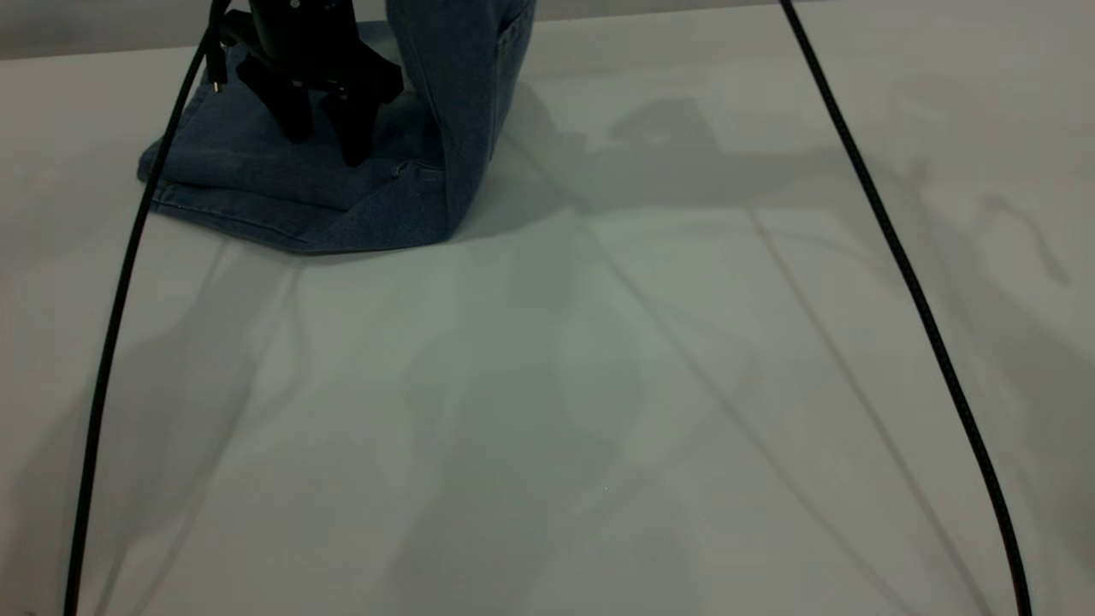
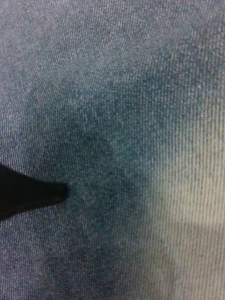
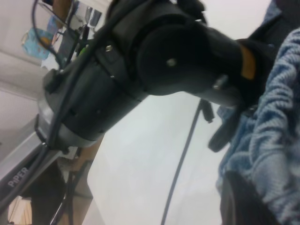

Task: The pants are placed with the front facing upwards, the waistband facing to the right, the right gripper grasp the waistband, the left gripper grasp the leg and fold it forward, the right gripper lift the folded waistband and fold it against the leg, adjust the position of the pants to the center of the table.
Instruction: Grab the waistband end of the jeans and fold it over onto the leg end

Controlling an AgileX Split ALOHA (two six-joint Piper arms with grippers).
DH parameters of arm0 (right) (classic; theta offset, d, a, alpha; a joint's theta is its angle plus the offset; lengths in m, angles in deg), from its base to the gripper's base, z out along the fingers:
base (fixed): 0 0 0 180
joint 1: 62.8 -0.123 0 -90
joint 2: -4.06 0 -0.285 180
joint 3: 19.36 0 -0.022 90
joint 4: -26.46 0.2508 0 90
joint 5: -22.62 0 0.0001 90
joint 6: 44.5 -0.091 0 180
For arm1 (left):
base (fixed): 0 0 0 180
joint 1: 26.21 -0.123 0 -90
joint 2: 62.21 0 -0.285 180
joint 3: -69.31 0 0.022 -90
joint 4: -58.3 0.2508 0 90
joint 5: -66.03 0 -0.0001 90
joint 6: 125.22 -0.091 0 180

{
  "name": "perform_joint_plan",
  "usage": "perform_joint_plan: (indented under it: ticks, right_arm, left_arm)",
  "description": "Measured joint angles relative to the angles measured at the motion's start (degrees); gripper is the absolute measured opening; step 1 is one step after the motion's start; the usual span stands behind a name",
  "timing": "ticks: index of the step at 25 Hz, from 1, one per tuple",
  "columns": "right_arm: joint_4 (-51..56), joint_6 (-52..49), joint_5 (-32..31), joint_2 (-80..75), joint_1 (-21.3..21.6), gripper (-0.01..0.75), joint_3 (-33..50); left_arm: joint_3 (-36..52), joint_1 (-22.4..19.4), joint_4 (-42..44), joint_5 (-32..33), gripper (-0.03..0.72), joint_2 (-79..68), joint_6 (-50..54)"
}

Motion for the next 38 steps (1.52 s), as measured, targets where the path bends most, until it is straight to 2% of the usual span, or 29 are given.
perform_joint_plan:
  ticks: [15,29,38]
  right_arm:
    - [0.0,-0.2,1.0,0.0,-0.7,0.098,-0.1]
    - [0.0,-0.1,2.4,0.0,-0.7,0.098,-0.1]
    - [0.1,0.2,6.3,-2.0,-3.6,0.098,-0.3]
  left_arm:
    - [-0.8,-0.1,0.5,0.5,0.493,5.1,0.0]
    - [-0.8,-3.8,5.3,0.3,0.493,16.6,0.1]
    - [-0.8,-3.8,6.3,0.4,0.493,28.1,0.0]
